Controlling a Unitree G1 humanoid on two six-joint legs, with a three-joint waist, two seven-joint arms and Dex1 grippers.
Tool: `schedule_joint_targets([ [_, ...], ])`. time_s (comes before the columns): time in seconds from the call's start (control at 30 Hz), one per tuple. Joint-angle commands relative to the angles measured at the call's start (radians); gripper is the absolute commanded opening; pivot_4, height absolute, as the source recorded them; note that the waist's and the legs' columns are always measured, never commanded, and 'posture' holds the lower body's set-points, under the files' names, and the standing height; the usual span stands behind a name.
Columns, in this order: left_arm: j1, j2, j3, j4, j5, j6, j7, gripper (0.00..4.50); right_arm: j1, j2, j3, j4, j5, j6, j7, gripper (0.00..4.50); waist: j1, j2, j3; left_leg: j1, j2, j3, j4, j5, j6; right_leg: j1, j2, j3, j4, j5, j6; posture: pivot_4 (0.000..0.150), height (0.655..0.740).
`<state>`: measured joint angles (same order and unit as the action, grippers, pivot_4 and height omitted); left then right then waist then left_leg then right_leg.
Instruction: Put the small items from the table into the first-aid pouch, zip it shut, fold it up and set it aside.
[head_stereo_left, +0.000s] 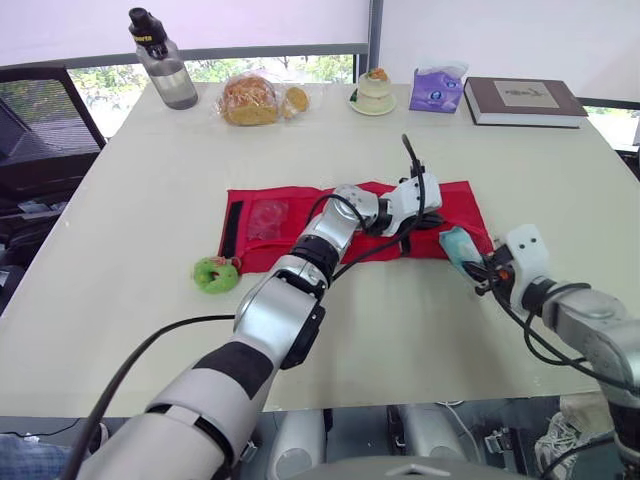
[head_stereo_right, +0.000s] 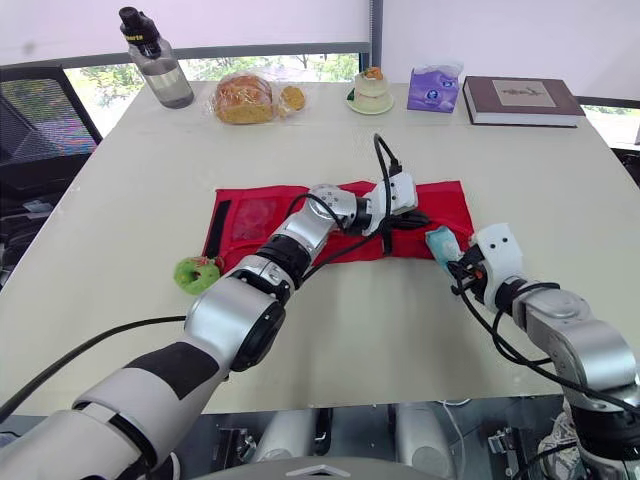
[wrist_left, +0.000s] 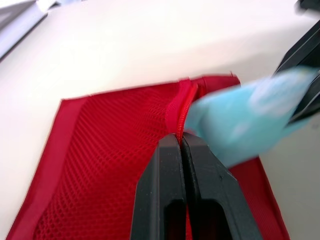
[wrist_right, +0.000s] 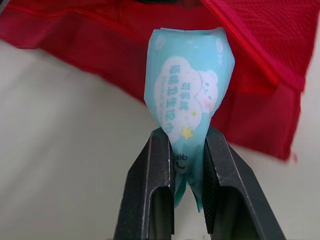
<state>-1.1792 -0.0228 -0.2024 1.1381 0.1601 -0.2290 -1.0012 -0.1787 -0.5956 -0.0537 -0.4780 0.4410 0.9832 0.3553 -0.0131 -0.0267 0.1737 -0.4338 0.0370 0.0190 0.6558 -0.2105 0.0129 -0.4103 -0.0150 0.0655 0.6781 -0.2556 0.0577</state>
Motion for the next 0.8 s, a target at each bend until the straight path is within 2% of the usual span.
schedule_joint_targets([
  [0.03, 0.009, -0.027, -0.007, -0.078, -0.028, -0.004, -0.031, 0.0, -0.071, 0.048, -0.004, 0.038, -0.03, 0.031, -0.066, 0.13, 0.0, 0.0, 0.0, 0.0, 0.0, 0.0, 0.0, 0.0, 0.0, 0.0, 0.0, 0.0, 0.0, 0.0, 0.0, 0.15, 0.7387],
  [0.27, 0.048, -0.035, -0.021, -0.124, -0.024, 0.02, -0.041, 0.0, -0.194, 0.205, -0.071, 0.143, -0.081, 0.059, -0.218, 0.13, -0.001, 0.0, 0.0, 0.0, 0.0, 0.0, 0.0, 0.0, 0.0, -0.001, 0.0, 0.0, 0.0, 0.0, 0.0, 0.15, 0.7387],
  [0.33, 0.051, -0.037, -0.022, -0.127, -0.025, 0.027, -0.04, 0.0, -0.204, 0.218, -0.064, 0.147, -0.087, 0.034, -0.209, 1.15, 0.0, 0.0, 0.0, -0.001, 0.0, 0.0, 0.0, 0.0, 0.0, -0.001, 0.0, 0.0, 0.0, 0.0, 0.0, 0.15, 0.7387],
  [0.37, 0.052, -0.038, -0.023, -0.127, -0.025, 0.029, -0.039, 0.0, -0.198, 0.222, -0.061, 0.136, -0.078, 0.035, -0.195, 1.33, 0.001, 0.0, 0.0, -0.001, 0.0, 0.0, 0.0, 0.0, 0.0, -0.001, 0.0, 0.0, 0.0, 0.0, 0.0, 0.15, 0.7387],
  [0.4, 0.053, -0.039, -0.022, -0.124, -0.026, 0.033, -0.038, 0.0, -0.188, 0.226, -0.061, 0.119, -0.068, 0.039, -0.186, 1.77, 0.001, 0.0, 0.0, -0.001, 0.0, 0.0, 0.0, 0.0, 0.0, -0.001, 0.0, 0.0, 0.0, 0.0, 0.0, 0.15, 0.7387],
  [0.57, 0.062, -0.037, -0.022, -0.104, -0.02, 0.036, -0.02, 0.0, -0.108, 0.202, -0.073, 0.018, -0.058, 0.065, -0.16, 4.25, -0.001, 0.0, 0.0, -0.001, 0.0, 0.0, -0.002, 0.0, 0.0, -0.001, 0.0, 0.0, 0.0, 0.0, 0.0, 0.15, 0.7387],
  [0.6, 0.06, -0.037, -0.02, -0.101, -0.021, 0.039, -0.015, 0.0, -0.087, 0.191, -0.085, -0.013, -0.046, 0.08, -0.148, 4.39, -0.001, 0.001, 0.0, -0.001, 0.0, 0.0, -0.002, 0.0, 0.0, -0.001, 0.0, 0.0, 0.0, 0.0, 0.0, 0.15, 0.7387],
  [0.8, 0.046, -0.049, -0.016, -0.094, -0.03, 0.041, -0.008, 0.0, 0.048, 0.124, -0.15, -0.158, 0.002, 0.096, -0.088, 4.39, -0.002, 0.001, 0.0, -0.001, 0.0, 0.0, -0.002, 0.0, 0.0, -0.001, 0.0, 0.0, 0.0, 0.0, 0.0, 0.15, 0.7387],
])
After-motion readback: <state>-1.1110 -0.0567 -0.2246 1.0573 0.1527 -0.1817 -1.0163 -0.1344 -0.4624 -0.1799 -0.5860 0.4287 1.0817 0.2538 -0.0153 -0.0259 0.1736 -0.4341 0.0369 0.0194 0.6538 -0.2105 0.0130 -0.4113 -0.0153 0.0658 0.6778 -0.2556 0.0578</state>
